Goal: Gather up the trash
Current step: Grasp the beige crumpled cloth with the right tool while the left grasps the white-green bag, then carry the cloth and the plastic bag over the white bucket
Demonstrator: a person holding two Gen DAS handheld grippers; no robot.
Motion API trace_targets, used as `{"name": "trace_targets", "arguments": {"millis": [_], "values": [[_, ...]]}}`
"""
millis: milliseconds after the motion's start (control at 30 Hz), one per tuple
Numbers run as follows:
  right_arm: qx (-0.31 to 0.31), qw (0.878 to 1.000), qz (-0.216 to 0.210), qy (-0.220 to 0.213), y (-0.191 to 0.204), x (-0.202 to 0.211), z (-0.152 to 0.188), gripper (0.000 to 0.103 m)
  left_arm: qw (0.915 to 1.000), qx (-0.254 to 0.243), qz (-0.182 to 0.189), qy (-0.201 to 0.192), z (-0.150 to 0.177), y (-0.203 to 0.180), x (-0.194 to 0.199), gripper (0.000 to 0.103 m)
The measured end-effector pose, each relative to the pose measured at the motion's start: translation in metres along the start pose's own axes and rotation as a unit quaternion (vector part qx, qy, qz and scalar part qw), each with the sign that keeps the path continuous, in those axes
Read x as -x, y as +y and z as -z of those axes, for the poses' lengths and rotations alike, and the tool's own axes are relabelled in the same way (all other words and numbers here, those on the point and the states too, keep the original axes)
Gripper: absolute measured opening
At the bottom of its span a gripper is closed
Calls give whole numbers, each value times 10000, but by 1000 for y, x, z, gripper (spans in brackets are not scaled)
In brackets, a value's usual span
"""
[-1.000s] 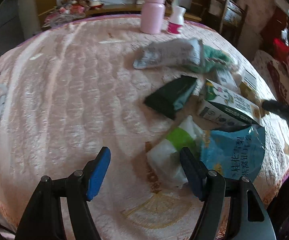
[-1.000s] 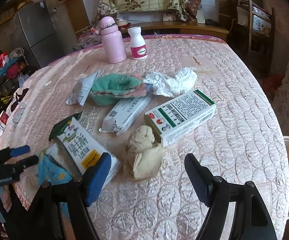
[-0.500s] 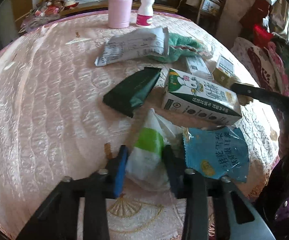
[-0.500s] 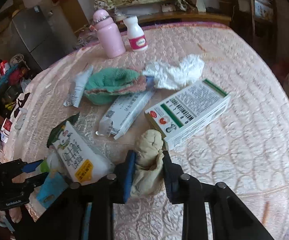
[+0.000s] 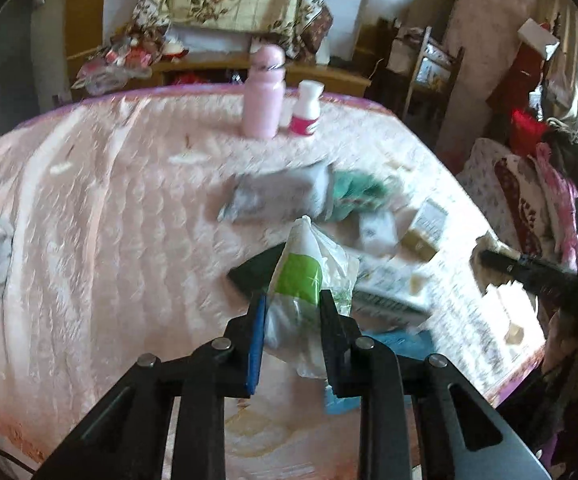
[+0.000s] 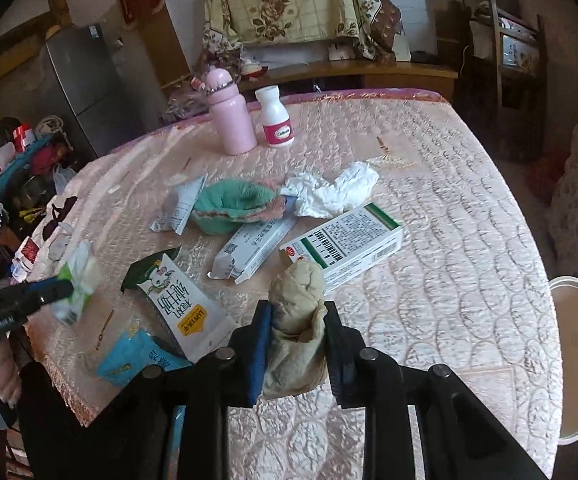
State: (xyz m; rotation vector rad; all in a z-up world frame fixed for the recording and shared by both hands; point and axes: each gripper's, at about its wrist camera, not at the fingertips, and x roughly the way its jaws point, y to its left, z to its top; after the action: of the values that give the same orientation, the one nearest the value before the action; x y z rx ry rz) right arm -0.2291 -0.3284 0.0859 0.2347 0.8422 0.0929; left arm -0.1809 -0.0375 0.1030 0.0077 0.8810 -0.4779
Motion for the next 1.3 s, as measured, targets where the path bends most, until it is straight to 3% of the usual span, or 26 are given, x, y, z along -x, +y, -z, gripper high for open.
{"name": "trace_targets", "arguments": {"millis": [233, 633, 1300], "values": [[17, 9999, 55, -124, -11, 18, 4, 27, 9997, 65, 154, -183, -16, -43, -7, 27], [-153, 9989, 258, -360, -48, 53, 9, 27, 9983, -307, 390, -306, -33, -125, -16, 27], [-728, 9916, 886, -600, -137, 103, 31, 27, 9899, -788, 1175, -72, -41, -257, -47, 27]]}}
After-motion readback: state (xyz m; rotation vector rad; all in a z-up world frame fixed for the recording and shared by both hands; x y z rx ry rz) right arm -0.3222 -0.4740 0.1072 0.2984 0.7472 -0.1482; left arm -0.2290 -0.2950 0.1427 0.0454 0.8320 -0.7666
